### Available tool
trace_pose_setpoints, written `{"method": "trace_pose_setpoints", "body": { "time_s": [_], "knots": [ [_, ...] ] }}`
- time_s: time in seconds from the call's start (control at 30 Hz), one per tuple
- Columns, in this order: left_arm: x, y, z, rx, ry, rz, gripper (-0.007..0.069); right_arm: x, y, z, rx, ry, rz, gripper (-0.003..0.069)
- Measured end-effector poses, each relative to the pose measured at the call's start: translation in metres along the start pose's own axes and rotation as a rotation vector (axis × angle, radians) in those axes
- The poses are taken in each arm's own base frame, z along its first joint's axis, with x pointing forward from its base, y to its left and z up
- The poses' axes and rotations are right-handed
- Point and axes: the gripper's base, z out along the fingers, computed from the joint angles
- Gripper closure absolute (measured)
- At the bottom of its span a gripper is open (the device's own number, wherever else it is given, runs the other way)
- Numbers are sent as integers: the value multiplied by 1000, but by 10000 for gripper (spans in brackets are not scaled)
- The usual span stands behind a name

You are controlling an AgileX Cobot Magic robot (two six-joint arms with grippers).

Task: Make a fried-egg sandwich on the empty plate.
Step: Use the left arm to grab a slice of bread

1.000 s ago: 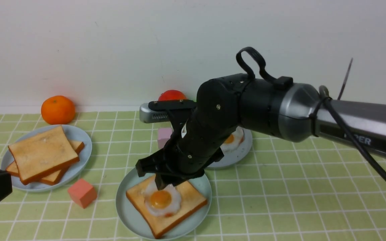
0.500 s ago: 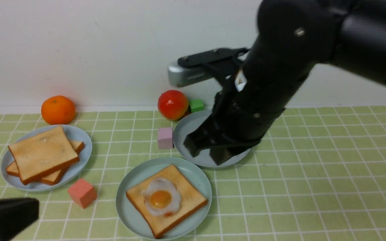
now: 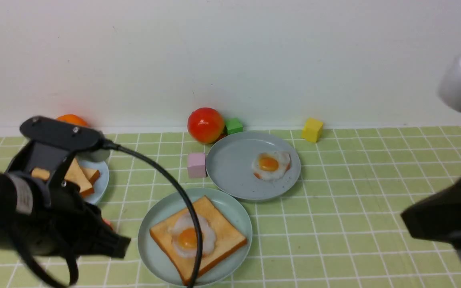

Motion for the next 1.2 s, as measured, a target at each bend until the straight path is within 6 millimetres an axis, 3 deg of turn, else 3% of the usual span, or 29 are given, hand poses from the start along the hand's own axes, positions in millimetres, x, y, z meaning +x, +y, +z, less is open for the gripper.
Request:
{"method": "trace_pose_setpoints", "body": {
  "time_s": [0.2,0.3,0.37,0.5,0.63,0.83,0.93,1.2],
  "knots": [
    [-29,69,39,-32,100,53,638,27,-4,-22,4,-68,-18,670],
    [-33,89,55,-43,120,61,638,33,-7,-24,20,-76,-27,669],
    [-36,112,77,-62,152,43,636,37,-9,-24,44,-75,-38,669],
    [-41,134,97,-91,193,46,592,39,-11,-22,57,-68,-43,668],
    [-47,145,107,-146,191,106,482,40,-11,-21,58,-62,-43,666],
    [-43,161,134,-219,237,271,235,40,-10,-21,40,-63,-35,665],
    [-40,166,147,-224,258,333,188,41,-7,-21,11,-60,-21,662],
    [-35,171,170,-231,266,386,176,41,-3,-21,-33,-55,-1,662]
  ]
}}
